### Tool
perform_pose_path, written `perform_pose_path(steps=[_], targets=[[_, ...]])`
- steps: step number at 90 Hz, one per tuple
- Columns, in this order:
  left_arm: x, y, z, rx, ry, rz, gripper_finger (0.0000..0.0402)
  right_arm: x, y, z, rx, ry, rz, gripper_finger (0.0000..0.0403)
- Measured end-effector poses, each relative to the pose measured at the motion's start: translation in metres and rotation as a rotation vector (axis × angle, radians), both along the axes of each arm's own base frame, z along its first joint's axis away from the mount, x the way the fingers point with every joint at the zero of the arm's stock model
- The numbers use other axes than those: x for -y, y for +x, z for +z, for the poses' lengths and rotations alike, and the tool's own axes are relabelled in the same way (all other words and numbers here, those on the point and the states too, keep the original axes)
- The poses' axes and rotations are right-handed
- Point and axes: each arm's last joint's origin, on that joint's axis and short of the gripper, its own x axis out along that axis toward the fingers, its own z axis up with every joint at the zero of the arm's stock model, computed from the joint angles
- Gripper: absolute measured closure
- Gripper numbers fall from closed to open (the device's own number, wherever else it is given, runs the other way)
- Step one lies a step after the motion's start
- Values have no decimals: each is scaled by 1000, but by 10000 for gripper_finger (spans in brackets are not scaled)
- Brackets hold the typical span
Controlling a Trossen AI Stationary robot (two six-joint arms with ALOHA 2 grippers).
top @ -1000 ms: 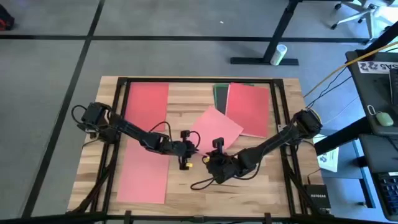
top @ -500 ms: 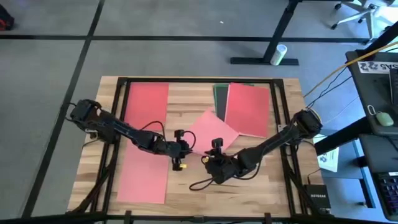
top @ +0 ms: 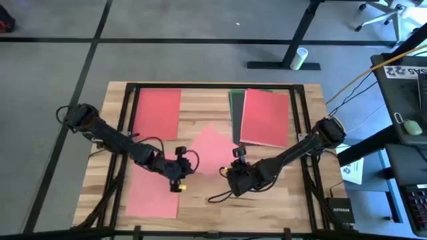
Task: Organize paper
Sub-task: Stack the pink paper on top of the pink paper
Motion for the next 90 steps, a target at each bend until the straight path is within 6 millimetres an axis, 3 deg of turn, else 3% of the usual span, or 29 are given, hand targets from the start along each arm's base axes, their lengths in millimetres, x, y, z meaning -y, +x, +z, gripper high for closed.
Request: perform_pose_path(steps=[32,56,74,90], targets=[[39,-40,5,-199,-78,78,401,2,-4,-7,-13,-4,-12,402],[73,-72,5,-226,-264,162,401,1,-3,-7,-18,22,-9,403],[95,-88,0,-236,-381,219,401,4,1,-7,-4,49,-8,403],[111,-94,-17,-267,-410,272,401,9,7,-6,-4,72,2,403]])
